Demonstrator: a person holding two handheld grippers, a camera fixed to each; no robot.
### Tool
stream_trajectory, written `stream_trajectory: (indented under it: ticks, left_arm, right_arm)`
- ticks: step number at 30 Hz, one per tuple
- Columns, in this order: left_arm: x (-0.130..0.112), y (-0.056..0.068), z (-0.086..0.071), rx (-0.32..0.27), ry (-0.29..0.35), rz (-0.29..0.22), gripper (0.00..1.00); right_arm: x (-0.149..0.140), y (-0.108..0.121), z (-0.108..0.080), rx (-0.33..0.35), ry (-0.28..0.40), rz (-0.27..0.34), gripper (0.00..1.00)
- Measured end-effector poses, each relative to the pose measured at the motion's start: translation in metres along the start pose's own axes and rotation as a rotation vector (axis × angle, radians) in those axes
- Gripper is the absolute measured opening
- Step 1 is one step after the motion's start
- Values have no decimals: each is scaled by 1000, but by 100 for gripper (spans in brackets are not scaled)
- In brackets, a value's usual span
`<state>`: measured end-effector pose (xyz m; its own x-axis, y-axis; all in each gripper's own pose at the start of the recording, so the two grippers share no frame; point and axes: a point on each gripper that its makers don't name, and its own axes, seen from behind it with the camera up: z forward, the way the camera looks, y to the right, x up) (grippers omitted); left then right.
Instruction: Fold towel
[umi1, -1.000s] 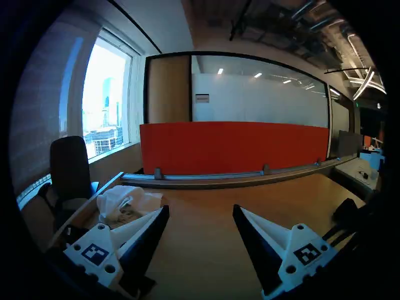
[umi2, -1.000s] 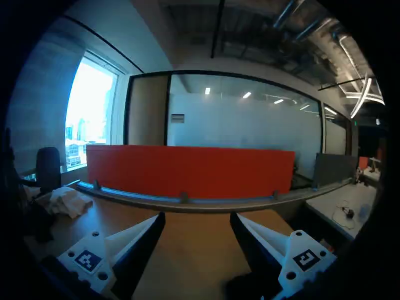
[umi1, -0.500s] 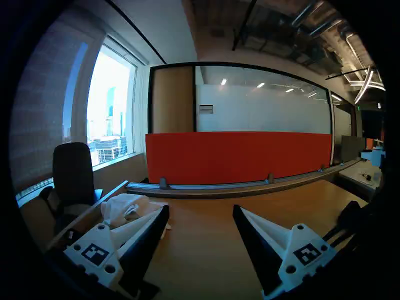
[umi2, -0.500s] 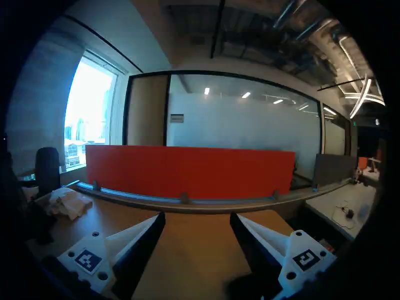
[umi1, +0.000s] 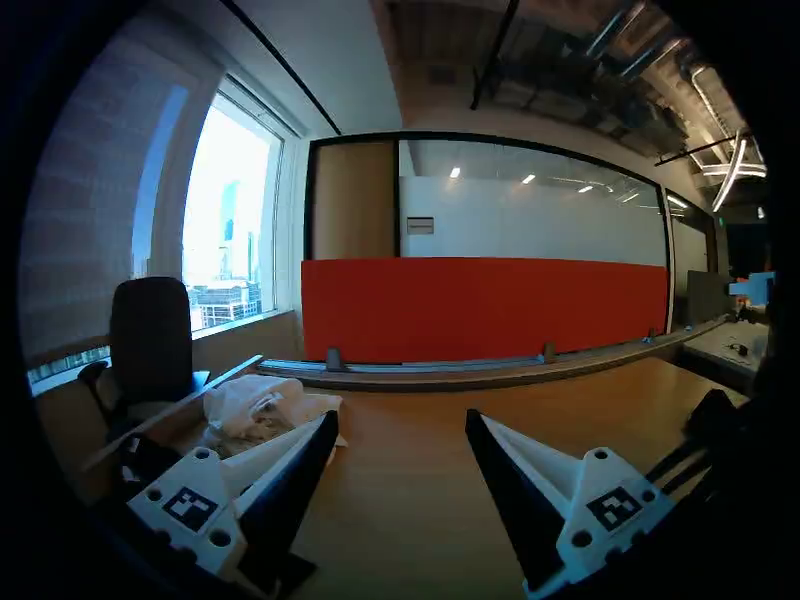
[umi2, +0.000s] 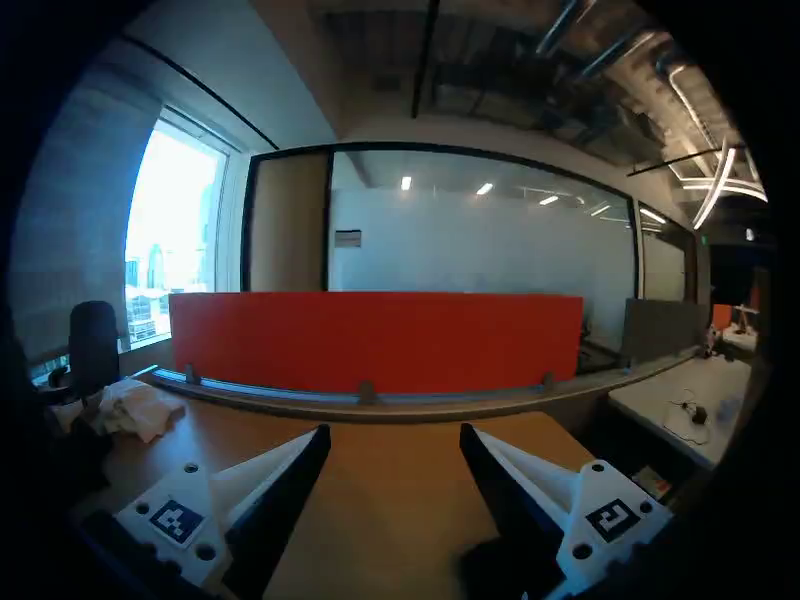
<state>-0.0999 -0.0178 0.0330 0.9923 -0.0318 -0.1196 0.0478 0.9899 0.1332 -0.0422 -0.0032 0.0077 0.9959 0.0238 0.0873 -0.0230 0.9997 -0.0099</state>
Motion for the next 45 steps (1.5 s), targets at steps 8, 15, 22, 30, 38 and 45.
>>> stream_trajectory:
  ticks: [8, 15, 22, 30, 38, 45]
  left_arm:
    - [-33, 2, 0, 5, 28, -6, 94]
    - [-61, 0, 3, 10, 45, -16, 94]
    - [-86, -1, 9, 19, 50, -13, 94]
    - [-100, -3, 12, 24, 56, -16, 94]
    - [-107, -8, 14, 31, 54, -21, 94]
    - [-110, -5, 16, 32, 54, -6, 94]
  right_arm:
    - [-11, -3, 0, 2, 22, 8, 100]
    - [-29, -4, 2, 8, 35, 6, 100]
    - [-42, -8, 6, 22, 52, -5, 100]
    - [-51, -12, 11, 37, 56, 5, 100]
    - [-47, -14, 15, 42, 66, -7, 100]
    - [-49, -15, 16, 42, 69, -5, 100]
